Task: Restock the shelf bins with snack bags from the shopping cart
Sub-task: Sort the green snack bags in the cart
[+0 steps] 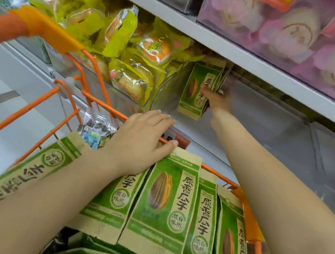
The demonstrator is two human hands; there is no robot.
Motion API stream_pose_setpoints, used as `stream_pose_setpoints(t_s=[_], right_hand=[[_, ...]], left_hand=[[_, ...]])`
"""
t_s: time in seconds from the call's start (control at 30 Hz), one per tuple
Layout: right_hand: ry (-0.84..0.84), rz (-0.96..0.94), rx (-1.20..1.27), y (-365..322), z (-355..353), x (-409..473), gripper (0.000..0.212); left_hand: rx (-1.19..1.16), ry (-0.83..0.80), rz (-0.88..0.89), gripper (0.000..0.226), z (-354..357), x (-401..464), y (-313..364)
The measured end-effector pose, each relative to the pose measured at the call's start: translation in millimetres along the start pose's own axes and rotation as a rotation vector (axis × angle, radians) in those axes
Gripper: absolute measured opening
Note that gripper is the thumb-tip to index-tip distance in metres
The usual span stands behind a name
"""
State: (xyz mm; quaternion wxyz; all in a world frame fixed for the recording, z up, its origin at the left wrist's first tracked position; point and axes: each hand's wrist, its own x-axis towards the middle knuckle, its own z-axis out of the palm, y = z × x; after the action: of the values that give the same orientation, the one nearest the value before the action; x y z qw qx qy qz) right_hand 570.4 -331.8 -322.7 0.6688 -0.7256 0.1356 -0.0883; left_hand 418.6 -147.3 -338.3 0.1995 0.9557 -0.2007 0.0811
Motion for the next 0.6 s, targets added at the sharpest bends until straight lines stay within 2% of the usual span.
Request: stream_pose_setpoints(t_s=[0.1, 0.17, 0.23, 0.43, 0.6], right_hand=[[0.055, -0.063, -0.015, 12.7, 9.6, 8.9, 0.035], [0.132, -0.125, -0.216, 22.5, 11.4, 13.1, 0.037], [0.166, -0.165, -0.454, 26.3, 9.8, 14.0, 0.051], [0.062, -0.101, -0.651, 32.0, 9.6, 11.9, 0.077], [-0.014, -0.137, -0.708, 36.2, 9.1, 14.2, 0.078]], left_hand=[[-0.018, 0.011, -0.003, 0.073, 1.1, 0.8, 0.4], [-0.025, 0.018, -0.005, 0.068, 1.2, 0.9, 0.6], [-0.025, 0.023, -0.003, 0.067, 0.8, 1.3, 0.9], [-0.052, 0.039, -0.008, 0.067, 1.2, 1.3, 2.0], [-0.044, 0.038, -0.01, 0.059, 2.5, 1.3, 0.8]])
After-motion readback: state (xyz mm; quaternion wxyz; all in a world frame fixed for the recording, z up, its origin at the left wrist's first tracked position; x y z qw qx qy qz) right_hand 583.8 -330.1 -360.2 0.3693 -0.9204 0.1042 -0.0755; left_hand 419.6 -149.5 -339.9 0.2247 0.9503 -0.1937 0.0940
